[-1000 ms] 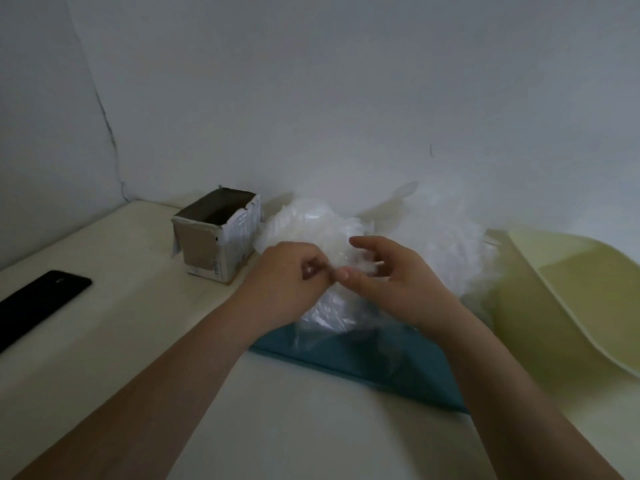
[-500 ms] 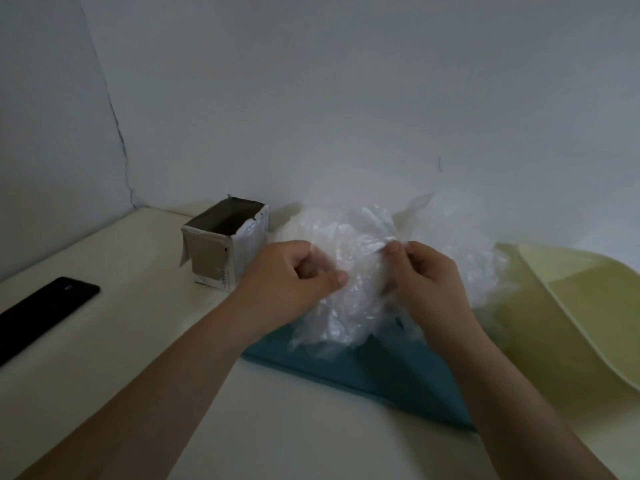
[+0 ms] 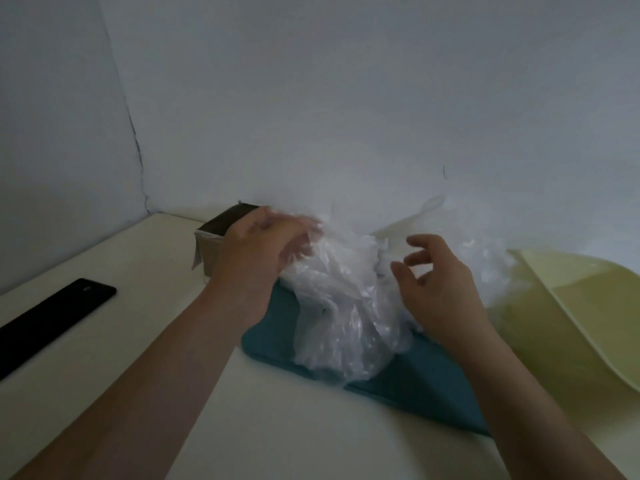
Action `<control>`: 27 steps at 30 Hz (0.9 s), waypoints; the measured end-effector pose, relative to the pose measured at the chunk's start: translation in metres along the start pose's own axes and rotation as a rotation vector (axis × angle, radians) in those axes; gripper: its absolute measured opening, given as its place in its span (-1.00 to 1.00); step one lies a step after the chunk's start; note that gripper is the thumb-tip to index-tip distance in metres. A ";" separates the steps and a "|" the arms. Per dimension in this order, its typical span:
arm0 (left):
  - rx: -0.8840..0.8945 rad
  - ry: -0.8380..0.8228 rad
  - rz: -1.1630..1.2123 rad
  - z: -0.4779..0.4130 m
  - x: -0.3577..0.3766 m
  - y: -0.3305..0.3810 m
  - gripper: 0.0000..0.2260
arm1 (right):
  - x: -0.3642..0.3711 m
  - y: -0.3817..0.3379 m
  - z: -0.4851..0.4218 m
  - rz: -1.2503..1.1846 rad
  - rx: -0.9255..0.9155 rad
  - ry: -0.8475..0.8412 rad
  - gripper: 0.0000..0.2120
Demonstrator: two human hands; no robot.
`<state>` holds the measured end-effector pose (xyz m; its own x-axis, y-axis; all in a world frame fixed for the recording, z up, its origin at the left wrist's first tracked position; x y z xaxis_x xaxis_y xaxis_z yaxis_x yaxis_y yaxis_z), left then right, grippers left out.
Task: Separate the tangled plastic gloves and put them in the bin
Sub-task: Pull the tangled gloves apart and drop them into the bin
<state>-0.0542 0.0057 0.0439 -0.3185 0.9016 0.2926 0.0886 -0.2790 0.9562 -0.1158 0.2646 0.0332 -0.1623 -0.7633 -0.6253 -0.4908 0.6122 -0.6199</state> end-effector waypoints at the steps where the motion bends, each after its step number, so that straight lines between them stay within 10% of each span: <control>1: 0.000 -0.064 -0.013 0.002 0.007 0.000 -0.83 | -0.015 -0.016 0.000 0.060 -0.097 0.099 -0.68; 5: -0.066 -0.347 0.011 0.014 0.042 -0.008 -0.90 | -0.064 -0.062 0.010 -0.119 -0.340 0.374 -0.78; 10: -0.212 -0.727 0.070 0.044 0.078 -0.023 -0.73 | 0.006 -0.035 0.008 -0.694 -0.037 -0.256 -0.35; 22: -0.059 -0.328 -0.245 0.023 0.051 -0.028 -0.70 | 0.035 -0.032 0.025 -1.012 0.206 -0.495 -0.60; 27: 0.066 -0.033 -0.337 0.017 0.025 -0.012 -0.92 | 0.032 -0.014 0.023 -0.725 0.238 -0.425 -0.55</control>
<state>-0.0475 0.0368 0.0399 -0.3093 0.9501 -0.0409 0.0448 0.0576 0.9973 -0.0947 0.2363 0.0114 0.4775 -0.8686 -0.1325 -0.1499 0.0681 -0.9864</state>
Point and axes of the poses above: each hand's wrist, its own z-axis away from the middle knuckle, its own x-axis out of the palm, y = z × x, the point moved 10 cm from there along -z, towards the middle knuckle, and after that the axes turned 13 degrees about -x, right-handed, at the moved point
